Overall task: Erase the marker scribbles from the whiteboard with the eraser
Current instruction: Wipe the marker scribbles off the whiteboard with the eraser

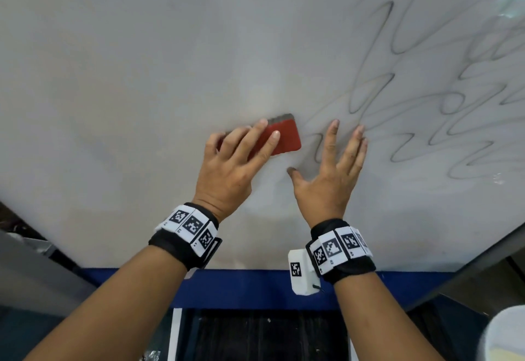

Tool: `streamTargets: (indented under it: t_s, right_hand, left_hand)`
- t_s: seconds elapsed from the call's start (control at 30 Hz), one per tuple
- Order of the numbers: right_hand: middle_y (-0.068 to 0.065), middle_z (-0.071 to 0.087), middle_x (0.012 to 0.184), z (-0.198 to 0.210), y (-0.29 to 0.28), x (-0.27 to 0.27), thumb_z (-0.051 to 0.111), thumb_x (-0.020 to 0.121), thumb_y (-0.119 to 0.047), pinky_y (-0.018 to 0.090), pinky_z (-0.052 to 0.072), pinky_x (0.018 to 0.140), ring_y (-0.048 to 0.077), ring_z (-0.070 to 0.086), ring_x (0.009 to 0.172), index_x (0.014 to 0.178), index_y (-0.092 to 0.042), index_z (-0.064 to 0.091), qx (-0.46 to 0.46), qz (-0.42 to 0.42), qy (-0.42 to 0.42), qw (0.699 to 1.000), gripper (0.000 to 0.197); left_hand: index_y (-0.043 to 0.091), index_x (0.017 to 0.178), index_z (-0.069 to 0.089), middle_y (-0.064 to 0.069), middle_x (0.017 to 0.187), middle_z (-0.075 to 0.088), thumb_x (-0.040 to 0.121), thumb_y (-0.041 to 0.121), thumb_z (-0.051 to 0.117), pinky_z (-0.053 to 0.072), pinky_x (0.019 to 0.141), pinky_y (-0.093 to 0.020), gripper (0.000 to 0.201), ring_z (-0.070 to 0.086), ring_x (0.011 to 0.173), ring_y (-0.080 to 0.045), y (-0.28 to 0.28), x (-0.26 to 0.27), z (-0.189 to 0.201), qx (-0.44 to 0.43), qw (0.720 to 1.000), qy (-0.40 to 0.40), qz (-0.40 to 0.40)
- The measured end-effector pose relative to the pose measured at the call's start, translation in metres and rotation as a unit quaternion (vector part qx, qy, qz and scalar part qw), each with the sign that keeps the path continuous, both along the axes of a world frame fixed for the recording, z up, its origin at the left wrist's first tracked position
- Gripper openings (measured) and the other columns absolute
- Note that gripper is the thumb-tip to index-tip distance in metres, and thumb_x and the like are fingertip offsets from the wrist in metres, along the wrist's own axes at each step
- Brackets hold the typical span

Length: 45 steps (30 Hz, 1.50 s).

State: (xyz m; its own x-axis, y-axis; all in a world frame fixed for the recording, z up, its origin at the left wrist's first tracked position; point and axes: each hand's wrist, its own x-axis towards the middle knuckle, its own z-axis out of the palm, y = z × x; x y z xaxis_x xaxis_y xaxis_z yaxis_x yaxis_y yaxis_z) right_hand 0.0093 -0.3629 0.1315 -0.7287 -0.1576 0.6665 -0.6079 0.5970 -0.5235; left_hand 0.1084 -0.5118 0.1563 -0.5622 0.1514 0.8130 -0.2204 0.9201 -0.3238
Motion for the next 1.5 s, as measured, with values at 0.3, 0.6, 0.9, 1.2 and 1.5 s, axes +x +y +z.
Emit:
streamTargets:
  t_s: [0.3, 0.6, 0.9, 1.2, 1.5]
  right_hand:
    - [0.017, 0.0, 0.166, -0.001, -0.001, 0.0, 0.086, 0.072, -0.039, 0.037, 0.007, 0.119, 0.034, 0.001, 0.152, 0.159, -0.026, 0.013, 0.002, 0.001, -0.006, 1.0, 0.114]
    - [0.015, -0.002, 0.166, -0.006, 0.0, 0.0, 0.086, 0.072, -0.038, 0.036, 0.006, 0.119, 0.032, -0.001, 0.152, 0.158, -0.029, 0.009, 0.008, 0.002, -0.008, 1.0, 0.116]
    - [0.015, 0.0, 0.166, -0.009, 0.003, -0.002, 0.085, 0.072, -0.039, 0.04, 0.01, 0.121, 0.032, 0.0, 0.152, 0.158, -0.029, 0.008, 0.019, -0.002, -0.001, 1.0, 0.116]
    - [0.015, 0.0, 0.166, -0.01, 0.002, -0.003, 0.086, 0.071, -0.039, 0.039, 0.009, 0.121, 0.032, 0.0, 0.152, 0.158, -0.029, 0.009, 0.009, 0.003, -0.004, 1.0, 0.116]
    - [0.016, 0.003, 0.165, -0.013, -0.002, -0.002, 0.087, 0.072, -0.036, 0.042, 0.013, 0.12, 0.033, 0.003, 0.152, 0.158, -0.026, 0.014, -0.003, -0.005, 0.003, 1.0, 0.113]
  left_hand:
    - [0.023, 0.144, 0.052, -0.008, 0.147, 0.051, 0.084, 0.0, 0.055, 0.039, 0.092, -0.047, 0.064, 0.048, 0.12, -0.028, -0.002, -0.004, -0.008, 0.015, 0.999, 0.028, 0.008]
    - [0.023, 0.142, 0.054, -0.011, 0.143, 0.053, 0.085, 0.0, 0.056, 0.042, 0.09, -0.047, 0.062, 0.046, 0.119, -0.029, -0.007, -0.002, -0.009, 0.049, 0.996, 0.077, 0.025]
    - [0.025, 0.14, 0.056, -0.012, 0.14, 0.055, 0.084, -0.001, 0.061, 0.039, 0.092, -0.046, 0.062, 0.046, 0.121, -0.028, -0.013, 0.001, -0.018, 0.051, 0.993, 0.097, 0.051]
    - [0.026, 0.14, 0.056, -0.012, 0.139, 0.056, 0.086, -0.003, 0.058, 0.038, 0.096, -0.047, 0.062, 0.047, 0.123, -0.028, -0.029, 0.009, -0.013, 0.033, 0.995, 0.086, 0.034]
    - [0.028, 0.142, 0.055, -0.01, 0.142, 0.056, 0.091, 0.001, 0.046, 0.045, 0.096, -0.051, 0.058, 0.048, 0.125, -0.027, -0.001, -0.007, -0.023, -0.048, 0.998, -0.022, -0.018]
